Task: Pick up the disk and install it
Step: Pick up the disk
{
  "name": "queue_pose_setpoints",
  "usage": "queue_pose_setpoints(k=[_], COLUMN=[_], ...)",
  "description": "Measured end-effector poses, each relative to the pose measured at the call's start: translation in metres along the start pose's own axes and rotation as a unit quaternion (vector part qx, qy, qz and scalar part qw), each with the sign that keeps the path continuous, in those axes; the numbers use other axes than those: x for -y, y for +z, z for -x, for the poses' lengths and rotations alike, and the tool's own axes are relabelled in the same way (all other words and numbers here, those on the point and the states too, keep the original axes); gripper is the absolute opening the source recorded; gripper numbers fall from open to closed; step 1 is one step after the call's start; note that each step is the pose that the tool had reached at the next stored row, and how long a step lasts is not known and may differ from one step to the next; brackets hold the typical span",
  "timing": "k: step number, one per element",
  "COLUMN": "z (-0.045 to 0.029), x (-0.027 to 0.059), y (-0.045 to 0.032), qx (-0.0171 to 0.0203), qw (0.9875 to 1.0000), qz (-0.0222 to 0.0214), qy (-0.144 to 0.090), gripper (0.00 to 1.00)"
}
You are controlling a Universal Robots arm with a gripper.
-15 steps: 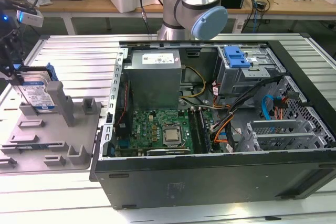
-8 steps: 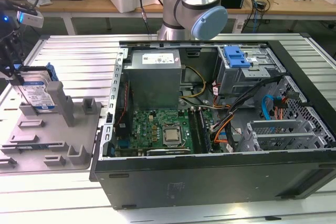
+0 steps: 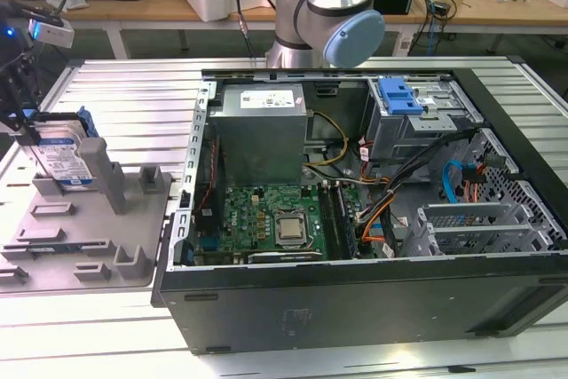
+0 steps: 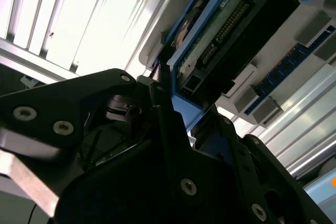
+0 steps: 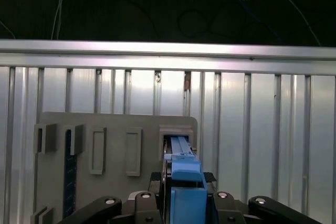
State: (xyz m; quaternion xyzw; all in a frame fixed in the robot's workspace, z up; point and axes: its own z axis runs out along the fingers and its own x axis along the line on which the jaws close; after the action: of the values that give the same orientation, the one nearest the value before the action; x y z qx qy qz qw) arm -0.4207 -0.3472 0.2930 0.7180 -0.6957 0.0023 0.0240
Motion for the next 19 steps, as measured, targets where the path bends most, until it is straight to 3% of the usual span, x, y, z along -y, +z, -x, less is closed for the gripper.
queue_pose_setpoints(k=[14,19], z=[0.0001,0.0001], x=[-0.0009,-0.0010], y=[0.0015,0.0018], qx=[-0.0078,-0.0078], qw=[1.0000,1.0000], qz=[0.0003,0.0003], qy=[0.000,0.000], gripper=[0.37,0.37])
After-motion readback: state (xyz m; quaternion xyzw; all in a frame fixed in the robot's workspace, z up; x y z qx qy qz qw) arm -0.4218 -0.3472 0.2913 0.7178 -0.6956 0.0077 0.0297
